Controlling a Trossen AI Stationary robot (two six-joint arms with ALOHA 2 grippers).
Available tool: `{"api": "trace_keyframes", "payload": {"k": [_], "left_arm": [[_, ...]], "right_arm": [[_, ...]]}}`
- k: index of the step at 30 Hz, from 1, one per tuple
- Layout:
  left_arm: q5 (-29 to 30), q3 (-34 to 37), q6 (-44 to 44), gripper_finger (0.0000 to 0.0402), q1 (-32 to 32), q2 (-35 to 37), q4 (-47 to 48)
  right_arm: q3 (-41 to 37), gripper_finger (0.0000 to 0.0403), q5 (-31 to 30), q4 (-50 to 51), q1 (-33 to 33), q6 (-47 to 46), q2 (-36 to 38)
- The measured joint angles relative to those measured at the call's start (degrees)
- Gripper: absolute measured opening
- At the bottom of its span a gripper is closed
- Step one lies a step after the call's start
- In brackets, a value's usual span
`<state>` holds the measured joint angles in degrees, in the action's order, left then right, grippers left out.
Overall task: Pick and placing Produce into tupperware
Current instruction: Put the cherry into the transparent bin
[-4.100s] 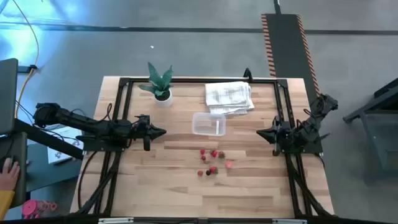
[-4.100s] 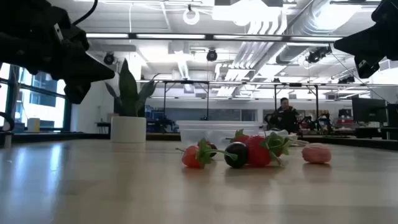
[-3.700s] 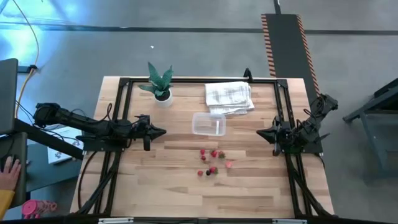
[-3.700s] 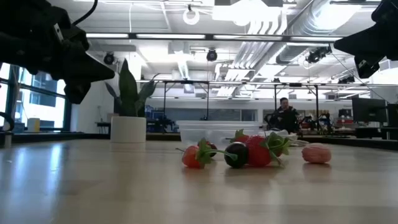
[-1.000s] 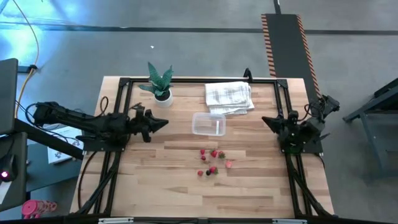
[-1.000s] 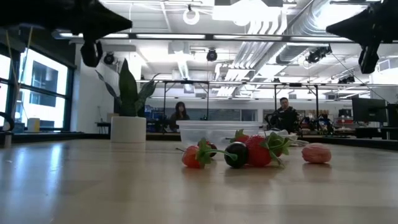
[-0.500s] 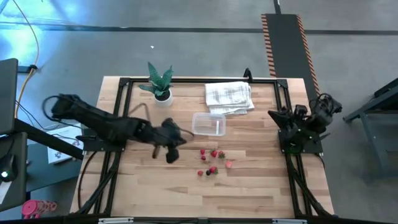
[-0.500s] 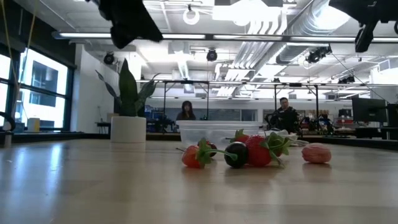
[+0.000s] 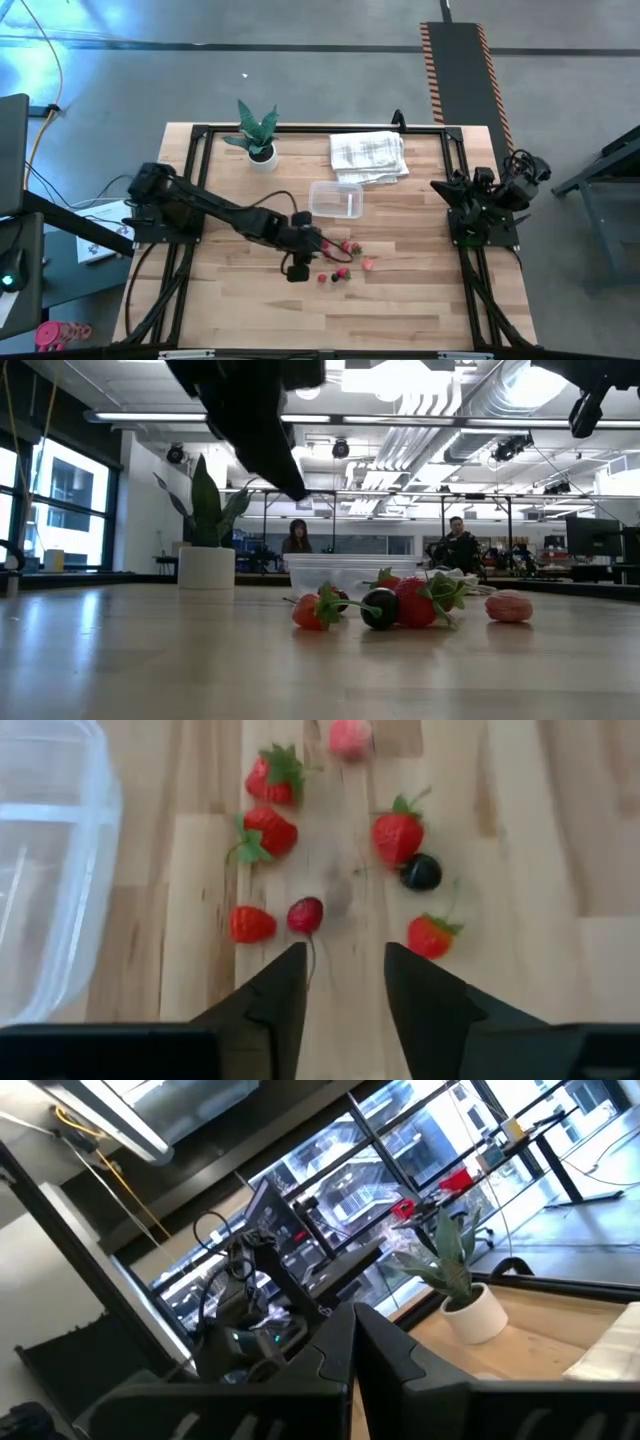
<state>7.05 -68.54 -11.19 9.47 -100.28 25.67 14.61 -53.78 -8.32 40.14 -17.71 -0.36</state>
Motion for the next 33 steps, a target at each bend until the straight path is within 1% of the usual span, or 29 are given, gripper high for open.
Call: {"api": "trace_keyframes", "payload": {"k": [4,9,15,22,26,33], "left_arm": [[-0.4,-0.3,1.0,0.0139,-0.1,-3.1,0.7],[-0.8,-0.2,0.1,0.0134,-0.1,-6.1,1.9],[-1.2,-0.2,-1.3,0.0133,-0.1,-9.1,-2.3],[-0.6,-0.2,-2.8,0.0133,-0.1,-12.4,-3.8],[0.2,-0.3,-4.5,0.0133,-0.1,-13.7,-5.8],[1.1,-0.3,-7.5,0.0133,-0.1,-14.0,-7.6]], "right_arm": [[0.4,0.0001,0.0,0.5,0.0,0.2,0.0],[0.5,0.0001,-0.3,0.9,0.0,1.2,0.0],[0.5,0.0001,-0.5,1.3,0.0,1.2,-0.1],[0.5,0.0001,-0.5,1.5,0.0,1.3,0.0],[0.5,0.0001,-0.5,1.6,0.0,1.3,0.0],[0.5,0.0001,-0.5,1.7,0.0,1.2,0.0]]}}
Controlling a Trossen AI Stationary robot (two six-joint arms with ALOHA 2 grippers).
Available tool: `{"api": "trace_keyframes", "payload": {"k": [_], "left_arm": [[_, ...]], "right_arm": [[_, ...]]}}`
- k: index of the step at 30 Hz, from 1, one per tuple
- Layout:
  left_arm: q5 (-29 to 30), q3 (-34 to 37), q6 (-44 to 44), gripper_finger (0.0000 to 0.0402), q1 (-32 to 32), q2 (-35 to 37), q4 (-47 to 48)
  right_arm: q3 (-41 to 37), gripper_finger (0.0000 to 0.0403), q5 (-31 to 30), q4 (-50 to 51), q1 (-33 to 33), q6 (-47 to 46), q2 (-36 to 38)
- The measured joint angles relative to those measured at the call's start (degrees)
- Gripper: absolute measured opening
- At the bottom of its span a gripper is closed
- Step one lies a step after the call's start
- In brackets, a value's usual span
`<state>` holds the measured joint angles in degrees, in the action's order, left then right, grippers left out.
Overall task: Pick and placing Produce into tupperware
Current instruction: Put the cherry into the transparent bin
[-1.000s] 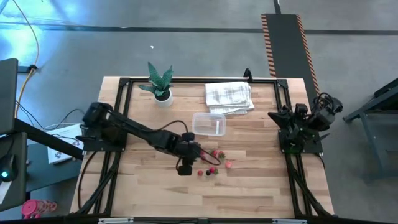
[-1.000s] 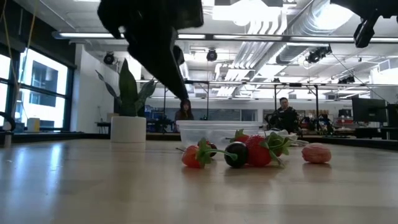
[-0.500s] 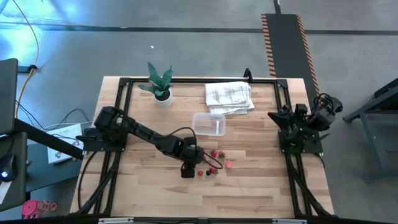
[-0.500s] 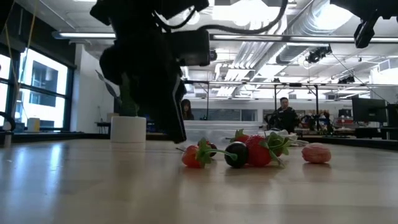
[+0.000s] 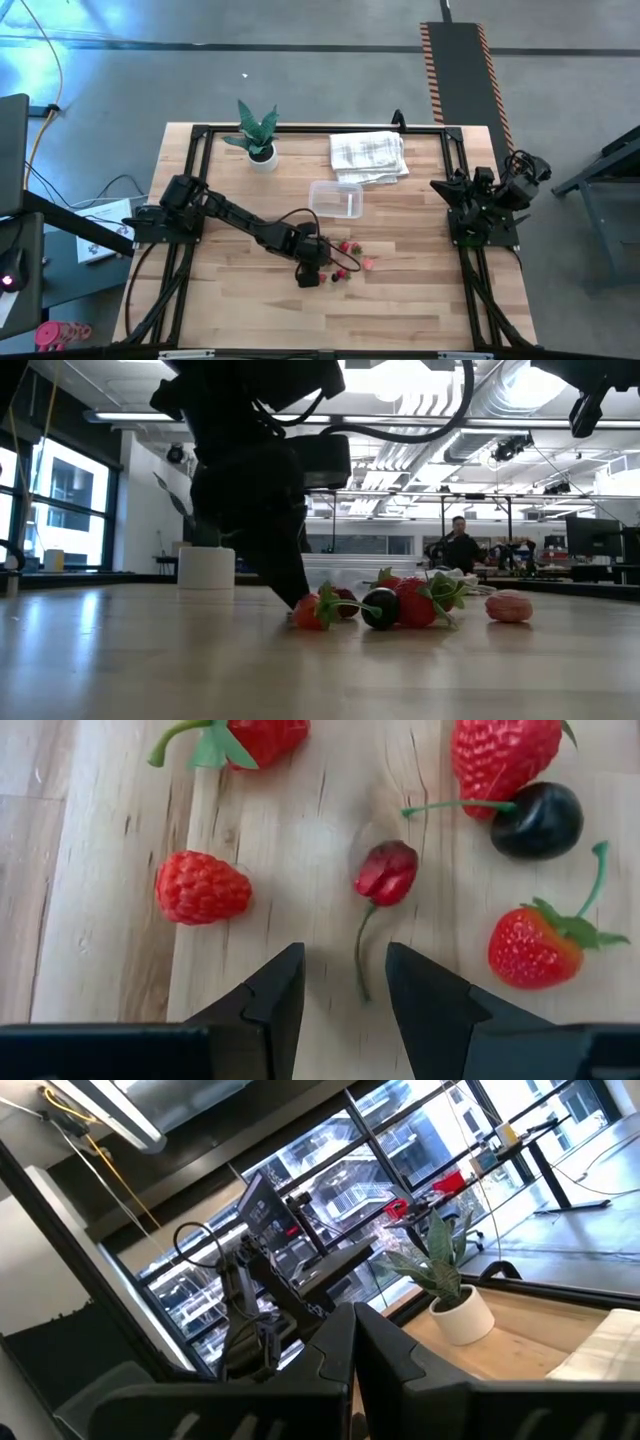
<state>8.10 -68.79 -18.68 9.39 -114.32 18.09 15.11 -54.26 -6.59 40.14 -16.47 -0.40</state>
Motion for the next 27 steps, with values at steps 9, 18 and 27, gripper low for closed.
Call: {"api": "trace_keyframes", "payload": {"k": [9,18,27], "left_arm": [[0.5,0.0,-1.3,0.0131,0.0,-0.1,-0.2],[0.8,0.0,-4.1,0.0013,-0.1,-0.1,-0.2],[1.5,0.1,-5.9,0.0002,0.0,-0.1,-0.6]], "right_arm": [[0.0,0.0001,0.0,0.0,0.0,0.0,0.0],[0.0,0.0001,0.0,0.0,0.0,0.0,0.0],[0.0,0.0001,-0.2,0.0,0.0,0.0,0.0]]}}
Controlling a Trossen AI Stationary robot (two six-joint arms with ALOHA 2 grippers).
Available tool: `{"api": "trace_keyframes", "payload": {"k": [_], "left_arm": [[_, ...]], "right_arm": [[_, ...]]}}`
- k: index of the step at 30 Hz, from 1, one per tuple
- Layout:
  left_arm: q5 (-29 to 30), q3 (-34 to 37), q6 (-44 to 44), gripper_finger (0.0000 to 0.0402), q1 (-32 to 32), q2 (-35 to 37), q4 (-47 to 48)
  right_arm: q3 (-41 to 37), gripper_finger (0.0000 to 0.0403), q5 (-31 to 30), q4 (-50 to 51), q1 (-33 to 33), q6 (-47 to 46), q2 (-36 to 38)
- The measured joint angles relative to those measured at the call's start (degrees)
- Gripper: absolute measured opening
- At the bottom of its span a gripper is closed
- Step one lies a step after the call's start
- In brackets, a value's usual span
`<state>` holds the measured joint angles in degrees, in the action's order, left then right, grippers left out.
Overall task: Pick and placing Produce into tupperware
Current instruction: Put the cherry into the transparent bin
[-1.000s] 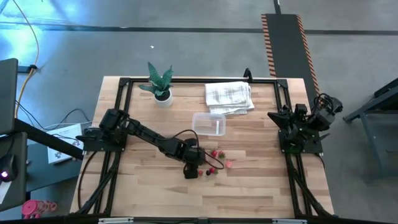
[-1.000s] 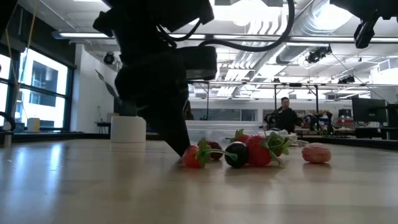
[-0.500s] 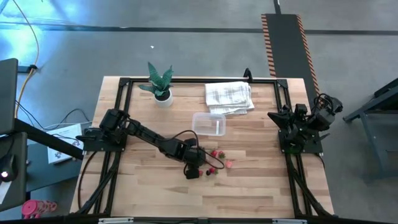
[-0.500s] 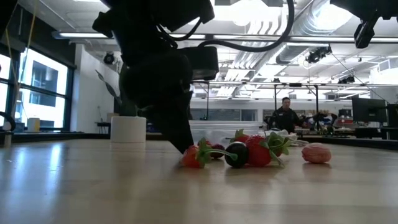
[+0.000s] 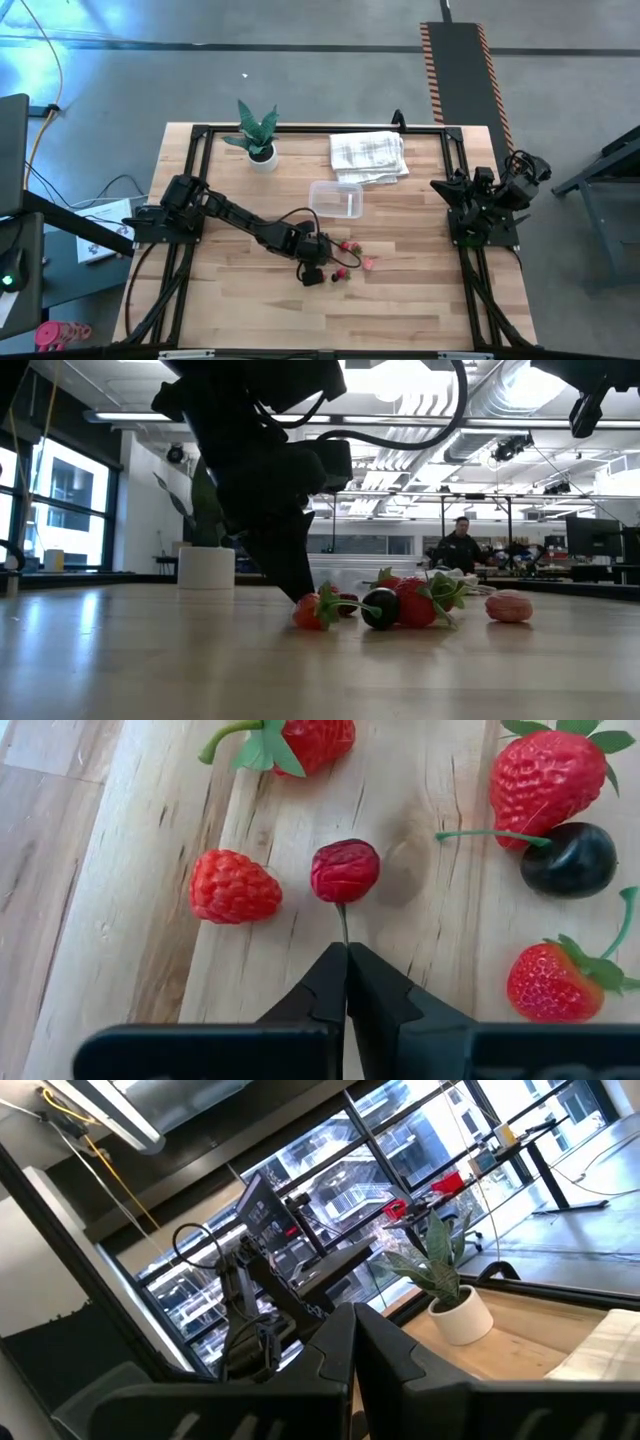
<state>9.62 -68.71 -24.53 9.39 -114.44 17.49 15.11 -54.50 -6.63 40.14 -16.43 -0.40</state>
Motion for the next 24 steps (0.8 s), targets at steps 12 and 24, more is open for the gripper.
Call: {"api": "trace_keyframes", "payload": {"k": [12,24], "left_arm": [[0.9,-12.2,2.8,0.0,0.0,1.3,7.5],[7.3,-31.4,8.9,0.0,-8.9,1.7,29.4]], "right_arm": [[0.0,0.0001,0.0,0.0,0.0,0.0,0.0],[0.0,0.0001,-0.5,0.0,0.0,0.0,0.0]]}}
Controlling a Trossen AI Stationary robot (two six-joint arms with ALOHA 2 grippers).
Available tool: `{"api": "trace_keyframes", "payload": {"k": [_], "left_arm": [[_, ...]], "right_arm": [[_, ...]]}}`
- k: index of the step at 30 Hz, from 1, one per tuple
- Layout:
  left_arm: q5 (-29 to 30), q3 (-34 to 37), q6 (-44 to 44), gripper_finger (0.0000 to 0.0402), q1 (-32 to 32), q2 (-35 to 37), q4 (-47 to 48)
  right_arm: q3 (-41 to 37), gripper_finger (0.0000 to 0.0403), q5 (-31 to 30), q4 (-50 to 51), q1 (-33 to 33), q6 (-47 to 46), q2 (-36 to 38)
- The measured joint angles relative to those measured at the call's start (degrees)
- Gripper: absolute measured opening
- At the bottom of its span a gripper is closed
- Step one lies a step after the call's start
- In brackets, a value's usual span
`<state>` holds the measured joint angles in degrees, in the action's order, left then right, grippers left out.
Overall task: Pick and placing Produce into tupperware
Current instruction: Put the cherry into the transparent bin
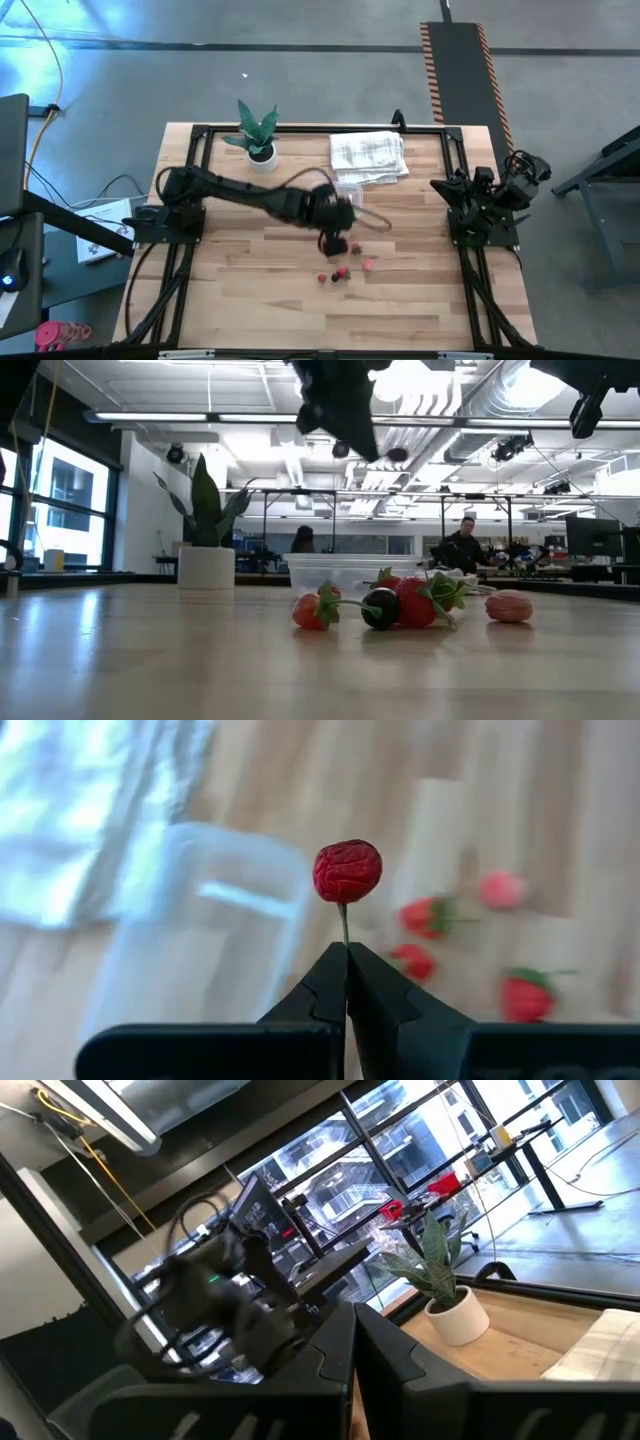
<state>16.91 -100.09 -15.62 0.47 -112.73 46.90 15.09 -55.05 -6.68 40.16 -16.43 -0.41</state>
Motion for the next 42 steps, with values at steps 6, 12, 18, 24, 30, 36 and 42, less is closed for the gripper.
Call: {"api": "trace_keyframes", "payload": {"k": [6,12,18,24,30,36,42], "left_arm": [[-3.7,1.7,-0.3,0.0,-7.9,0.0,2.2],[-7.3,6.6,-1.2,0.0,-12.2,0.0,0.8],[-9.4,13.2,-1.2,0.0,-12.9,-0.1,-5.5],[-9.6,14.9,-1.4,0.0,-12.8,-0.1,-8.5],[-8.7,15.0,-1.3,0.0,-12.9,-2.2,-11.5],[-9.1,15.1,-2.1,0.0,-12.8,-4.8,-10.3],[-8.7,15.0,-2.2,0.0,-12.9,-5.1,-11.1]], "right_arm": [[0.0,0.0001,0.0,0.0,0.0,0.0,0.0],[0.0,0.0001,0.0,0.0,0.0,0.0,0.0],[0.0,0.0001,-1.7,0.0,0.0,0.5,0.0],[0.0,0.0001,-2.0,0.0,0.0,0.4,0.0],[0.0,0.0001,-2.0,0.0,0.0,0.4,0.0],[0.0,0.0001,-2.0,-0.2,0.0,0.4,0.0],[0.0,0.0001,-1.9,-0.3,0.0,0.4,0.0]]}}
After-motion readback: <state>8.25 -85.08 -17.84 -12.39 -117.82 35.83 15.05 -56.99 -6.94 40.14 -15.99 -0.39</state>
